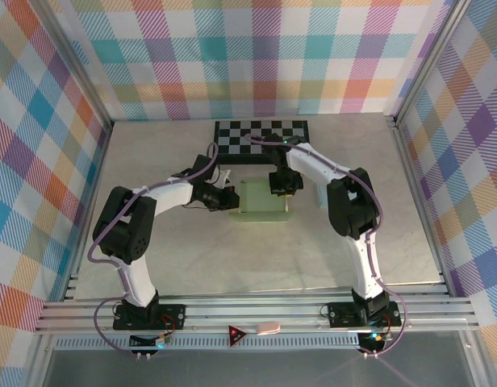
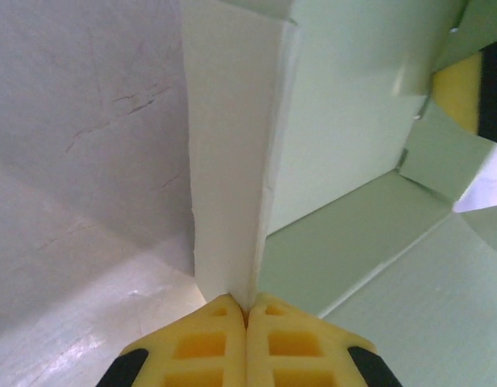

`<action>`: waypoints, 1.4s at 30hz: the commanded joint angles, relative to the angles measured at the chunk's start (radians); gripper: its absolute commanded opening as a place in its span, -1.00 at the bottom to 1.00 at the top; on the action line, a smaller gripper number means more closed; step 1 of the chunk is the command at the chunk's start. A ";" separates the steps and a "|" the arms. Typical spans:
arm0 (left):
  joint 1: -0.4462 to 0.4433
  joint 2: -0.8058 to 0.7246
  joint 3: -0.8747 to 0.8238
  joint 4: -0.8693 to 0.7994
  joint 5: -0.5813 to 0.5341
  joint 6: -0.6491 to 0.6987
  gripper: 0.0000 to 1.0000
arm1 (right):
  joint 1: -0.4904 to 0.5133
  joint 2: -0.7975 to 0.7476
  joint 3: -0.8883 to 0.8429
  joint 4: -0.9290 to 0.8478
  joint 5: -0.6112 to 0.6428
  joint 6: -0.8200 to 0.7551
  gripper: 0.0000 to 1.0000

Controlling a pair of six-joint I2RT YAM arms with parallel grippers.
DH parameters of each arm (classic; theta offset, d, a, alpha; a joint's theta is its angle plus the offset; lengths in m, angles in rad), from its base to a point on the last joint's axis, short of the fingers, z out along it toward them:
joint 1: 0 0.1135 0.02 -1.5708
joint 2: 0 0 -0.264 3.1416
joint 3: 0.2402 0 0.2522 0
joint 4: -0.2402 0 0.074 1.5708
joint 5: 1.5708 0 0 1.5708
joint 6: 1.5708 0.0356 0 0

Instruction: Fold the paper box

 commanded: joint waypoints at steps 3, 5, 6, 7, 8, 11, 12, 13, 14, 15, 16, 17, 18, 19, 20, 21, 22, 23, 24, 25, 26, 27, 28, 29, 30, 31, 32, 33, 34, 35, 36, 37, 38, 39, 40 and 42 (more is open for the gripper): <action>-0.080 -0.044 0.018 -0.166 -0.333 -0.082 -1.00 | 0.040 -0.026 0.018 0.008 0.050 0.008 -1.00; -0.105 -0.054 0.018 -0.201 -0.426 -0.112 -1.00 | 0.045 -0.040 0.006 0.018 0.069 0.011 -1.00; -0.112 -0.063 0.010 -0.203 -0.457 -0.127 -1.00 | 0.048 -0.045 0.002 0.023 0.075 0.011 -1.00; -0.116 -0.070 0.001 -0.203 -0.482 -0.144 -1.00 | 0.049 -0.050 -0.001 0.027 0.082 0.012 -1.00; -0.121 -0.071 -0.001 -0.212 -0.507 -0.157 -1.00 | 0.051 -0.053 -0.002 0.028 0.087 0.010 -1.00; -0.146 -0.075 0.011 -0.234 -0.573 -0.170 -1.00 | 0.055 -0.059 -0.005 0.028 0.096 0.012 -1.00; -0.149 -0.076 0.009 -0.225 -0.568 -0.170 -1.00 | 0.057 -0.061 -0.009 0.031 0.095 0.013 -1.00; -0.152 -0.076 0.011 -0.219 -0.571 -0.171 -1.00 | 0.057 -0.063 -0.013 0.034 0.094 0.014 -1.00; -0.154 -0.078 0.011 -0.207 -0.561 -0.170 -1.00 | 0.059 -0.065 -0.016 0.036 0.093 0.013 -1.00; -0.154 -0.080 0.009 -0.194 -0.546 -0.166 -1.00 | 0.059 -0.065 -0.018 0.037 0.091 0.010 -1.00; -0.153 -0.086 0.007 -0.178 -0.530 -0.158 -1.00 | 0.059 -0.066 -0.022 0.038 0.089 0.011 -1.00; -0.153 -0.099 0.002 -0.156 -0.509 -0.147 -1.00 | 0.058 -0.067 -0.028 0.043 0.086 0.008 -1.00; -0.151 -0.113 -0.005 -0.134 -0.486 -0.136 -0.94 | 0.059 -0.069 -0.031 0.044 0.087 0.007 -1.00; -0.144 -0.134 -0.013 -0.105 -0.446 -0.122 -0.79 | 0.059 -0.069 -0.035 0.045 0.088 0.004 -1.00; -0.138 -0.153 -0.018 -0.085 -0.416 -0.110 -0.67 | 0.059 -0.070 -0.037 0.046 0.088 0.002 -1.00; -0.127 -0.172 -0.023 -0.061 -0.360 -0.092 -0.46 | 0.059 -0.071 -0.041 0.045 0.089 0.001 -1.00; -0.114 -0.186 -0.021 -0.042 -0.311 -0.079 -0.31 | 0.059 -0.074 -0.045 0.048 0.088 0.001 -1.00; -0.100 -0.195 -0.017 -0.031 -0.259 -0.070 -0.24 | 0.058 -0.073 -0.046 0.048 0.086 0.001 -1.00; -0.081 -0.199 -0.014 -0.021 -0.192 -0.060 -0.16 | 0.057 -0.074 -0.048 0.048 0.084 0.001 -1.00; -0.065 -0.199 -0.006 -0.021 -0.143 -0.047 -0.11 | 0.057 -0.074 -0.049 0.050 0.080 -0.001 -1.00; -0.053 -0.197 -0.001 -0.020 -0.103 -0.031 -0.09 | 0.057 -0.072 -0.050 0.051 0.077 -0.001 -1.00; -0.038 -0.194 0.001 -0.019 -0.060 -0.017 -0.07 | 0.057 -0.070 -0.050 0.051 0.074 -0.001 -1.00; -0.021 -0.190 -0.002 -0.020 -0.017 -0.010 -0.07 | 0.056 -0.068 -0.049 0.052 0.070 -0.003 -1.00; -0.008 -0.186 -0.007 -0.021 0.016 -0.004 -0.07 | 0.056 -0.067 -0.047 0.053 0.066 -0.004 -1.00; 0.011 -0.182 -0.015 0.013 0.045 0.003 -0.08 | 0.056 -0.064 -0.044 0.051 0.062 -0.006 -1.00; 0.032 -0.182 -0.025 0.016 0.058 0.008 -0.11 | 0.056 -0.061 -0.041 0.048 0.059 -0.009 -1.00; 0.052 -0.179 -0.034 0.022 0.077 0.010 -0.14 | 0.054 -0.058 -0.039 0.047 0.057 -0.007 -1.00; 0.077 -0.174 -0.045 0.035 0.100 0.007 -0.18 | 0.054 -0.059 -0.039 0.046 0.054 -0.007 -1.00; 0.100 -0.168 -0.054 0.055 0.127 0.003 -0.22 | 0.052 -0.058 -0.040 0.049 0.052 -0.010 -1.00; 0.118 -0.154 -0.055 0.074 0.163 0.002 -0.25 | 0.052 -0.058 -0.040 0.048 0.049 -0.009 -1.00; 0.128 -0.137 -0.050 0.085 0.193 0.006 -0.28 | 0.052 -0.057 -0.039 0.047 0.048 -0.010 -1.00; 0.134 -0.114 -0.035 0.087 0.228 0.012 -0.33 | 0.053 -0.055 -0.040 0.047 0.046 -0.011 -1.00; 0.134 -0.089 -0.019 0.081 0.251 0.025 -0.38 | 0.052 -0.055 -0.040 0.047 0.045 -0.011 -1.00; 0.134 -0.072 -0.010 0.078 0.263 0.034 -0.41 | 0.051 -0.053 -0.039 0.046 0.043 -0.010 -1.00; 0.136 -0.058 -0.005 0.075 0.268 0.042 -0.42 | 0.051 -0.051 -0.038 0.044 0.040 -0.009 -1.00; 0.141 -0.038 -0.004 0.078 0.271 0.048 -0.43 | 0.050 -0.049 -0.036 0.044 0.037 -0.009 -1.00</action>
